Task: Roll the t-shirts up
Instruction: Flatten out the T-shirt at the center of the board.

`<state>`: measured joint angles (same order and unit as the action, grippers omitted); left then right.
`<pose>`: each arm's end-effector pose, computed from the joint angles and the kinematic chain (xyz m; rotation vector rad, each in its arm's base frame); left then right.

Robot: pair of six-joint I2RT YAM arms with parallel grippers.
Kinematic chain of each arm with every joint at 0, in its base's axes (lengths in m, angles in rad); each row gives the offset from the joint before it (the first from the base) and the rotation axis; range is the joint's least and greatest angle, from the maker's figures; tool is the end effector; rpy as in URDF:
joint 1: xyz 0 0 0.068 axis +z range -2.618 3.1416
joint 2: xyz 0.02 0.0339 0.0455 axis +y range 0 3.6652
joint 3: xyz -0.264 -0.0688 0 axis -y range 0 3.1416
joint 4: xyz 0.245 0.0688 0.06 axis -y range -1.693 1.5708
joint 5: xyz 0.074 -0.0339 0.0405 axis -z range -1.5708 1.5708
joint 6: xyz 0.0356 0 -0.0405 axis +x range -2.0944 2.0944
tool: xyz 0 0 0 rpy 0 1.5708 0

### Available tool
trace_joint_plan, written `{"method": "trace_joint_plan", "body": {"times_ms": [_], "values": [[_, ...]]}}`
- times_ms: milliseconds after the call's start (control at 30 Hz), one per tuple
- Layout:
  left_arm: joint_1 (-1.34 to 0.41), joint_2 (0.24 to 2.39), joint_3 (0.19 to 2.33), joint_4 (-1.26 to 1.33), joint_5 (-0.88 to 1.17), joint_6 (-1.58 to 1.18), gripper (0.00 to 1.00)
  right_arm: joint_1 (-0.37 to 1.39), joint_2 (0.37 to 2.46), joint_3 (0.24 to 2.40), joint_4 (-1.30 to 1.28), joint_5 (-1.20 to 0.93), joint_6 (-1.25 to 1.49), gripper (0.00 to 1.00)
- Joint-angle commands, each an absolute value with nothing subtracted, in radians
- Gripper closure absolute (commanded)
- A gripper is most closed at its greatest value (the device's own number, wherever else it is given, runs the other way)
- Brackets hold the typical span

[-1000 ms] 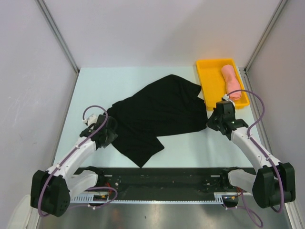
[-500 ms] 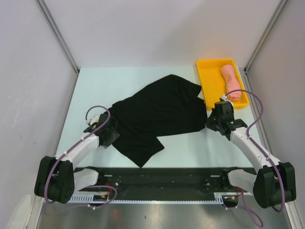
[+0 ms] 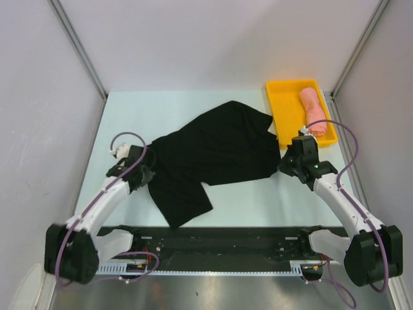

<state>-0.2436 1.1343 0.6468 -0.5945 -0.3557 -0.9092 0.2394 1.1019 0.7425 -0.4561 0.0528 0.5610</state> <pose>0.2004 -0.0370 0.1962 -0.9387 2.3667 0.0376 0.2202 0.0518 0.2392 0.4104 2.3729 0.3136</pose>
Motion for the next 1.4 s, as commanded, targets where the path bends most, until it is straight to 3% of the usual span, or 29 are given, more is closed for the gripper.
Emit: {"method": "trace_joint_plan", "body": {"times_ms": [0,367,600,1000,1100,1267,1367], "values": [[-0.236,0.916,0.901,-0.707,-0.469,-0.726,1.0,0.239,0.98,0.854,-0.474,0.038,0.598,1.0],[-0.236,0.704,1.59,-0.85,-0.445,-0.465,1.0,0.219,0.717,1.232,-0.575,0.081,0.672,1.0],[-0.236,0.767,1.828,-0.804,-0.451,-0.423,1.0,0.219,0.701,1.451,-0.558,0.12,0.654,1.0],[-0.235,1.136,1.969,-0.436,-0.462,-0.324,1.0,0.222,1.07,1.52,-0.195,0.066,0.65,1.0],[-0.204,1.3,2.08,-0.355,-0.43,-0.299,1.0,0.224,1.221,1.561,-0.056,0.055,0.653,1.0],[-0.057,1.634,2.469,-0.347,-0.272,-0.434,1.0,0.235,1.434,1.738,0.113,0.049,0.627,1.0],[-0.003,1.69,2.577,-0.304,-0.178,-0.509,1.0,0.235,1.525,1.879,0.124,0.054,0.608,1.0]]}}
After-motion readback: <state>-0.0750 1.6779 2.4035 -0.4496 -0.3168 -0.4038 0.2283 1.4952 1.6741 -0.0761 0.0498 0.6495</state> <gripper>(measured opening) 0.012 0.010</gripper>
